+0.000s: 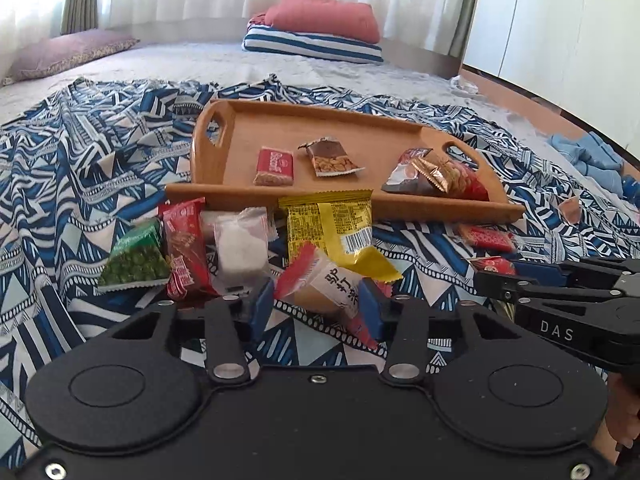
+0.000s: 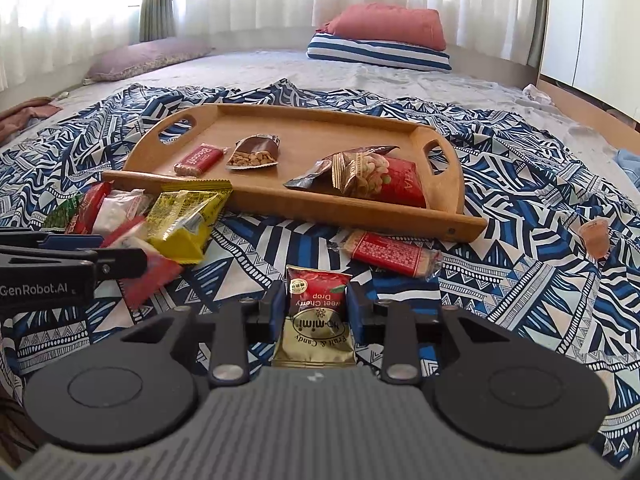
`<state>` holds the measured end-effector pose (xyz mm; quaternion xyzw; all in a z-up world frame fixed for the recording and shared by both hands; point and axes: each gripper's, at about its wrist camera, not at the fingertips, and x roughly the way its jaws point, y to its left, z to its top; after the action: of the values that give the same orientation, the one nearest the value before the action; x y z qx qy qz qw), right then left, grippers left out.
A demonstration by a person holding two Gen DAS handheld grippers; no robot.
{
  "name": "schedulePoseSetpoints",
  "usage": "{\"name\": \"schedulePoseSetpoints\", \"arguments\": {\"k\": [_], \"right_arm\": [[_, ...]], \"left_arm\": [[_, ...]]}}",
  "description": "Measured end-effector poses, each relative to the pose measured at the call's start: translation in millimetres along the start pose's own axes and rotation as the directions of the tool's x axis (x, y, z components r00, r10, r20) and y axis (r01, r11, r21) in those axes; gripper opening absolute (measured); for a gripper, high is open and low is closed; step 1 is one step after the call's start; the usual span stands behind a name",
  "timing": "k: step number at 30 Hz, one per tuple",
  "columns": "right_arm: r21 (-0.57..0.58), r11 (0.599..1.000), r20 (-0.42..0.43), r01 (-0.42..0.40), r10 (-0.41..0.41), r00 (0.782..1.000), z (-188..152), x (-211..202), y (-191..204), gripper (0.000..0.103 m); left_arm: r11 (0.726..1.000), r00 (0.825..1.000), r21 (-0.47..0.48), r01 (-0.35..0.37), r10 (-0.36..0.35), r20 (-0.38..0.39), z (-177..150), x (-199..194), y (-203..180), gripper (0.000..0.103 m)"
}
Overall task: Organize snacks
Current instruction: 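Grasp the pink printed packet with the left tool while the right tool grasps the mimi candy packet, then carry both held packets over the wooden tray and lower them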
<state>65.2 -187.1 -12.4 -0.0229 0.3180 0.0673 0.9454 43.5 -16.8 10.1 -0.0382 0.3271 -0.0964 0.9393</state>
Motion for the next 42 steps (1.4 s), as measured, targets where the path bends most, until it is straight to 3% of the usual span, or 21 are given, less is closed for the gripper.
{"name": "schedulePoseSetpoints", "arguments": {"k": [2,5,6,7,8,9,11,13,15,18,20,21,22,23,33,42], "right_arm": [[0.010,1.000,0.005,-0.002,0.002,1.000,2,-1,-1,0.037],[0.021,1.000,0.012,-0.008,0.008,1.000,5,-2,-2,0.037],[0.023,1.000,0.013,-0.008,0.008,1.000,6,-2,-2,0.037],[0.024,1.000,0.013,-0.009,0.008,1.000,6,-1,-1,0.037],[0.024,1.000,0.012,-0.009,0.009,1.000,6,-1,-1,0.037],[0.026,1.000,0.010,-0.009,0.009,1.000,6,0,0,0.037],[0.030,1.000,0.007,-0.007,0.006,1.000,4,1,0,0.038],[0.035,0.999,0.002,-0.007,0.007,1.000,3,1,-1,0.038],[0.040,0.999,-0.003,-0.006,0.006,1.000,1,1,-2,0.038],[0.045,0.999,-0.002,-0.002,0.002,1.000,0,0,-4,0.038],[0.049,0.999,-0.001,-0.001,0.001,1.000,0,-2,-6,0.038],[0.050,0.999,0.000,0.000,0.000,1.000,0,-2,-7,0.038],[0.051,0.999,0.002,0.001,-0.001,1.000,0,-3,-8,0.038],[0.052,0.999,0.004,0.002,-0.003,1.000,0,-3,-8,0.038],[0.084,0.996,0.033,-0.006,0.003,0.999,16,-8,-12,0.037],[0.110,0.994,0.064,0.009,-0.016,0.998,35,-9,-20,0.037]], "left_arm": [[1.000,1.000,0.012,-0.001,0.001,0.009,3,-3,-2,0.037],[0.999,1.000,0.038,-0.011,0.011,0.019,7,-6,-5,0.019],[0.999,1.000,0.049,-0.005,0.004,0.016,7,-5,-6,0.022],[0.998,1.000,0.057,-0.006,0.005,0.015,7,-5,-7,0.026],[0.998,1.000,0.061,-0.012,0.010,0.018,6,-5,-8,0.043],[0.998,1.000,0.066,-0.014,0.013,0.017,4,-4,-8,0.067],[0.997,0.999,0.080,0.006,-0.009,0.031,0,-5,-11,0.081],[0.993,0.999,0.118,0.022,-0.027,0.036,-3,-2,-16,0.082],[0.989,1.000,0.148,-0.020,0.017,0.022,-7,6,-21,0.083],[0.992,1.000,0.125,-0.017,0.018,-0.013,-8,19,-21,0.083],[0.995,1.000,0.097,0.005,-0.002,-0.025,-7,22,-19,0.075],[0.996,0.999,0.090,0.022,-0.019,-0.031,-7,22,-18,0.057],[0.996,1.000,0.087,0.015,-0.013,-0.028,-6,21,-19,0.048],[0.996,1.000,0.093,0.013,-0.011,-0.027,-4,19,-20,0.046],[0.998,1.000,0.056,0.021,-0.020,-0.009,21,-2,-16,0.032],[0.998,0.999,0.041,0.037,-0.037,-0.003,26,-7,-7,0.031]]}}
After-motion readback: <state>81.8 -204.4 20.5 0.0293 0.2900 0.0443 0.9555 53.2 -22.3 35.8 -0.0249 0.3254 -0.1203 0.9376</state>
